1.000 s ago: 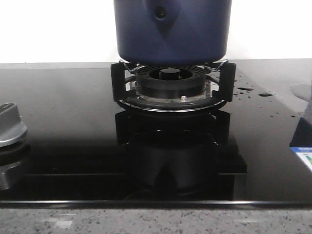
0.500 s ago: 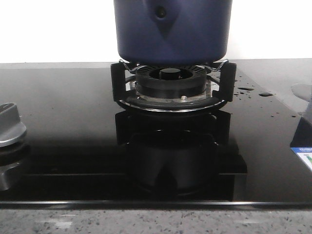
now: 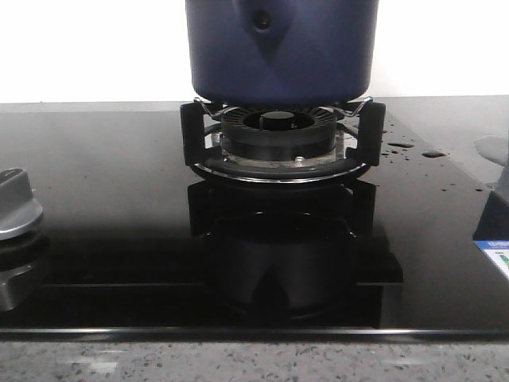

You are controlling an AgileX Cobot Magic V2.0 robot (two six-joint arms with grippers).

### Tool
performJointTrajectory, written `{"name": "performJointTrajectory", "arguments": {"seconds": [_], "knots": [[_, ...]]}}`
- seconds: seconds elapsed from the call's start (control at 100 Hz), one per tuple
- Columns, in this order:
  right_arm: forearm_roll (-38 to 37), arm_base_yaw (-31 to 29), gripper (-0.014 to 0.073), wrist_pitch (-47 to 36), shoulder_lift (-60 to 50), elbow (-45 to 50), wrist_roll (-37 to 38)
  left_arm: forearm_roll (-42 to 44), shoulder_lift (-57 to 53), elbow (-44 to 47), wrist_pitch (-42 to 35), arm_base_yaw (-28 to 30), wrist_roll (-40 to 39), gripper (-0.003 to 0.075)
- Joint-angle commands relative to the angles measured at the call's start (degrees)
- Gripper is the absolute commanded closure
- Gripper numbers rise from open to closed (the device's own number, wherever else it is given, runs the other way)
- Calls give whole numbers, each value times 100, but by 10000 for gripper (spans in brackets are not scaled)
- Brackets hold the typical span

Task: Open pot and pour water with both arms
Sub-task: 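Move the right gripper toward the light blue ribbed cup, then grasp the light blue cup with the right gripper and lift it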

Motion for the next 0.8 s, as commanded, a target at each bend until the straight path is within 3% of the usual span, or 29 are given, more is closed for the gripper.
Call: {"name": "performJointTrajectory", "arguments": {"seconds": [0.0,0.34,0.79], "knots": [[127,21,-74,-904,173,-160,3,-550,-270,-171,69,7,-53,445],[152,750,-75,-1324,740,-160,3,-542,-270,-171,79,7,-53,445],[152,755,-74,-1860,1460,-160,3,-542,-270,-171,92,7,-53,445]]}}
